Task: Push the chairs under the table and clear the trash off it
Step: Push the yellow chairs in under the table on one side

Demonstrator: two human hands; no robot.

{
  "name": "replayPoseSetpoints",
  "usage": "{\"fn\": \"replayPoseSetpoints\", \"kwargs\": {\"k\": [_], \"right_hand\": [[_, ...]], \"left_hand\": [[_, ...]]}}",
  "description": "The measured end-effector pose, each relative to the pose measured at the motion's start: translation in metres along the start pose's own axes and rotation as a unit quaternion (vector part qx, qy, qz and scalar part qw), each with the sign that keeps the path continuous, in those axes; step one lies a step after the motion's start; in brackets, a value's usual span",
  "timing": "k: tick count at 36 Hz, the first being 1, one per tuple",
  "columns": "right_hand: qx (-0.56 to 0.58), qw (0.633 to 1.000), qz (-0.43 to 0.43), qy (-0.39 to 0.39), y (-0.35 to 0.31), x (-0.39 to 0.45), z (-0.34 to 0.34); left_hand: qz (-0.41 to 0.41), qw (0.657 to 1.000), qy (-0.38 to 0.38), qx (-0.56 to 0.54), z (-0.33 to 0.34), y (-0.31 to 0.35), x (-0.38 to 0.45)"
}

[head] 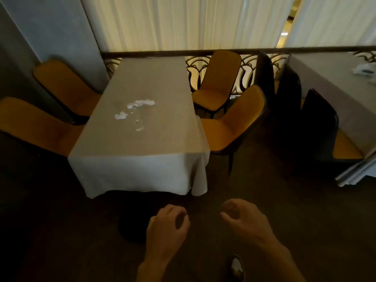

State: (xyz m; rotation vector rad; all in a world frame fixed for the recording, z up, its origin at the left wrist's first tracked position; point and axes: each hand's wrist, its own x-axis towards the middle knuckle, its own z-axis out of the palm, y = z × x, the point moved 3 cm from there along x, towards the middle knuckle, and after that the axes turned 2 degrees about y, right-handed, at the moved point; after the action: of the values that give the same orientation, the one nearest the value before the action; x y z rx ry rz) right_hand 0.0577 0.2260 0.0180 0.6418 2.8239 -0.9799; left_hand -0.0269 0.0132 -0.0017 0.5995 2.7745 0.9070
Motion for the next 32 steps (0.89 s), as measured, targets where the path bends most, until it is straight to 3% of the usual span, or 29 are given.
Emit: {"fn": "replayPoseSetpoints", "kwargs": {"k": [11,20,32], "right_hand": [[0.046,0.996,-0.007,0.071,0.084,0.044,-0.104],[-0.051,0.996,-0.022,0.074,0.158,0.091,-0.188],[-0.094,0.993,-0.012,0.068,0.225,0.171,-0.254]], "left_hand": [[0.062,0.996,0.062,0.002,0.061,0.111,0.078],[0.077,0.989,0.077,0.104,0.120,0.194,0.135],[0.078,0.984,0.083,0.135,0.166,0.256,0.223]]}}
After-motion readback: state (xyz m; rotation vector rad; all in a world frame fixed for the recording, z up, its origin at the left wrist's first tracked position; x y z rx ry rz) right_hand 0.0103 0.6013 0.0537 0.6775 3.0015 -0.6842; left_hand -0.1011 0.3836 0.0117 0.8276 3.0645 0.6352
